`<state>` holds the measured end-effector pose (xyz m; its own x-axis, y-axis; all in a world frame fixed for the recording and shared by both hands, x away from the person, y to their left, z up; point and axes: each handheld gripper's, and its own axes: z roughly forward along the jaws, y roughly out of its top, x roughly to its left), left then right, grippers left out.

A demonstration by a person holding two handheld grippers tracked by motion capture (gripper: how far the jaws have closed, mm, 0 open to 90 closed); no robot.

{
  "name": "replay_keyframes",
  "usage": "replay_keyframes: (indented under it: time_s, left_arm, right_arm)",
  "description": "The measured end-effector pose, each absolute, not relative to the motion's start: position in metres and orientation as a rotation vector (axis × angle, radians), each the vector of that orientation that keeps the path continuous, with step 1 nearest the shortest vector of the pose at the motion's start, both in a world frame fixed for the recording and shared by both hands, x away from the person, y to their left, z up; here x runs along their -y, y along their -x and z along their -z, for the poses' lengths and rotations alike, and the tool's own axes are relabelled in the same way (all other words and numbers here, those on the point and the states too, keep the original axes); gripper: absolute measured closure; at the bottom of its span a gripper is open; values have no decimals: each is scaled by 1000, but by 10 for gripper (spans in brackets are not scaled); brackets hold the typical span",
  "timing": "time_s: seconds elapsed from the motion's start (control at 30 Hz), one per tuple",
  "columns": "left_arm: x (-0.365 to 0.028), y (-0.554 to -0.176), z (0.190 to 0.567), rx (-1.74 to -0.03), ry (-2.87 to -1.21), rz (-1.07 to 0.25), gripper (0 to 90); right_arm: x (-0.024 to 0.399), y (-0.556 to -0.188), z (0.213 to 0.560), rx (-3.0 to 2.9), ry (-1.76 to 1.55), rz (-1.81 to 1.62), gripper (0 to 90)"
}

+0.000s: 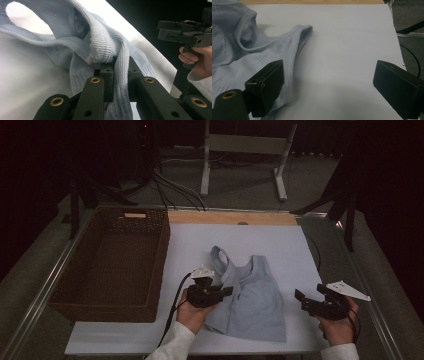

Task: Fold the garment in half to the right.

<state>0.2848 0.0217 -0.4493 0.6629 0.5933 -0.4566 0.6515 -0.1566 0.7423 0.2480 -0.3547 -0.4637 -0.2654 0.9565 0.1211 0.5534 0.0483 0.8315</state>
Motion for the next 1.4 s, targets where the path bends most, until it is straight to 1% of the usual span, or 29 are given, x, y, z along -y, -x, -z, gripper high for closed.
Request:
replay_keyframes:
  time_s: [0.83,1.4]
  left_arm:
    - [-5,-289,451,-966,-1822,145,813]
    - [3,-292,451,-955,-1824,170,813]
  right_arm:
    - [355,-248,464,-1857,-1514,-1120,103]
    - [355,-249,464,-1860,-1513,-1120,103]
